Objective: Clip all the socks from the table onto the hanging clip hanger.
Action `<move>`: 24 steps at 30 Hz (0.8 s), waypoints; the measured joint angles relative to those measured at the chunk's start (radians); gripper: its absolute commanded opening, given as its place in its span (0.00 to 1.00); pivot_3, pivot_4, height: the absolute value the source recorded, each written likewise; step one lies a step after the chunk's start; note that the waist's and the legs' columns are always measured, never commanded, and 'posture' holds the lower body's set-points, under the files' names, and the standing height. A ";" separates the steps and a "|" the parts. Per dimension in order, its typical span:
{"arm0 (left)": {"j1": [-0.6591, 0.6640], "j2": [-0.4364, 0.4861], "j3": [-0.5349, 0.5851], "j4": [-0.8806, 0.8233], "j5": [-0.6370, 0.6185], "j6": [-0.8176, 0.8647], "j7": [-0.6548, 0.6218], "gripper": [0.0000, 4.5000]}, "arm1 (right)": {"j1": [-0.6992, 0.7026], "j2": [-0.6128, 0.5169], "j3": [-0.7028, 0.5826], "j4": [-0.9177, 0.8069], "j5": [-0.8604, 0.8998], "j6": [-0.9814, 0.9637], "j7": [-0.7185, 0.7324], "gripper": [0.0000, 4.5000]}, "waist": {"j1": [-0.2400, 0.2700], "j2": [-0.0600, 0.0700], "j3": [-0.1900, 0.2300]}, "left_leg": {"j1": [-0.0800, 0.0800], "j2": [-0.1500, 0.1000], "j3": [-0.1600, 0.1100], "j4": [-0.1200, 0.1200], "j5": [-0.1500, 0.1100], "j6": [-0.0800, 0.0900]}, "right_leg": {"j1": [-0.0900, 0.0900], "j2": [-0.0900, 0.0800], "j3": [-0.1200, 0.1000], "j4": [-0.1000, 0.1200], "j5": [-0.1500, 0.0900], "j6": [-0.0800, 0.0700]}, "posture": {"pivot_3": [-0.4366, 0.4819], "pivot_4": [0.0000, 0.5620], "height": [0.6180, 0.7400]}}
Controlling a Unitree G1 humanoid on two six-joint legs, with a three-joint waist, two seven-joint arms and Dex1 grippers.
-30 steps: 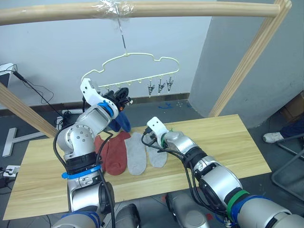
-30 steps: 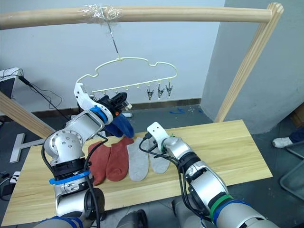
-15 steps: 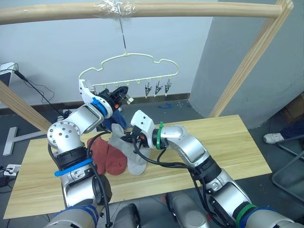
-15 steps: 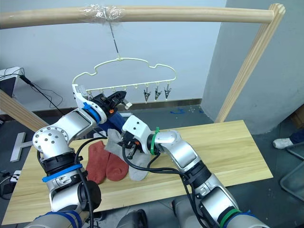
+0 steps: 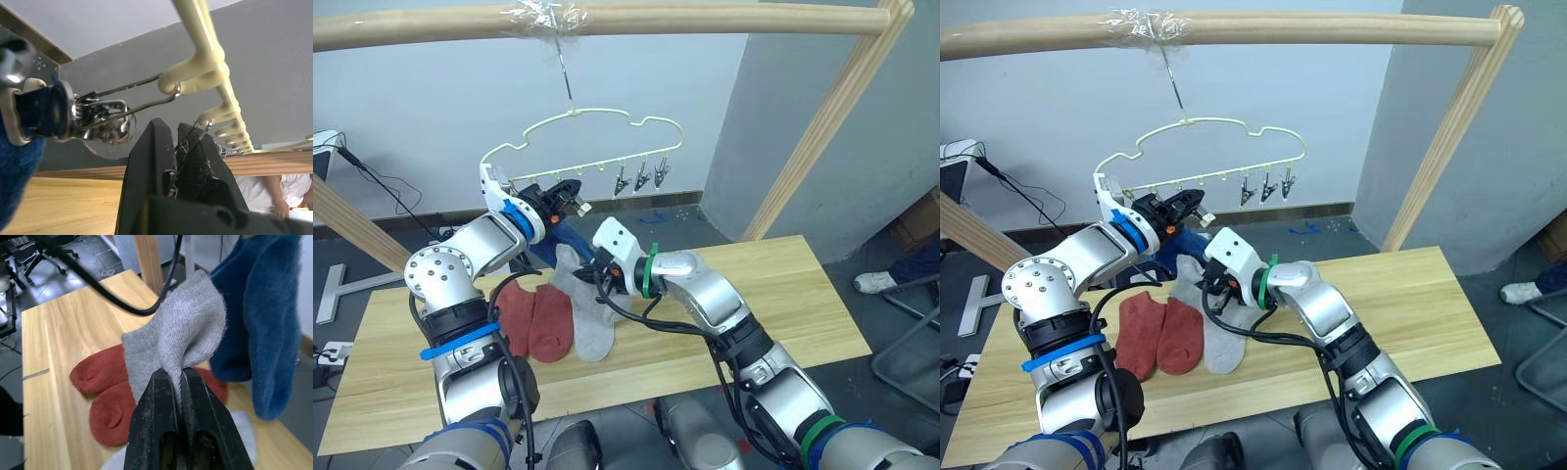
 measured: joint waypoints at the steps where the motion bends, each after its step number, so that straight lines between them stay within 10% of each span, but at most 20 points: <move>1: 0.001 0.000 0.000 0.000 0.000 -0.001 0.000 0.04 | -0.004 -0.002 -0.005 0.004 0.000 -0.001 0.000 0.01 | 0.000 0.000 0.000 | 0.000 0.000 0.000 0.000 0.000 0.000 | 0.000 0.000 0.000 0.000 0.000 0.000 | 0.09 0.36 1.00; 24: 0.012 0.000 -0.022 -0.001 0.000 -0.038 -0.001 0.04 | -0.115 -0.039 -0.081 0.117 0.000 -0.052 -0.014 0.01 | -0.002 0.000 0.000 | 0.000 0.000 0.000 0.000 0.000 0.000 | 0.000 0.000 0.000 0.001 0.000 0.000 | 0.08 0.35 1.00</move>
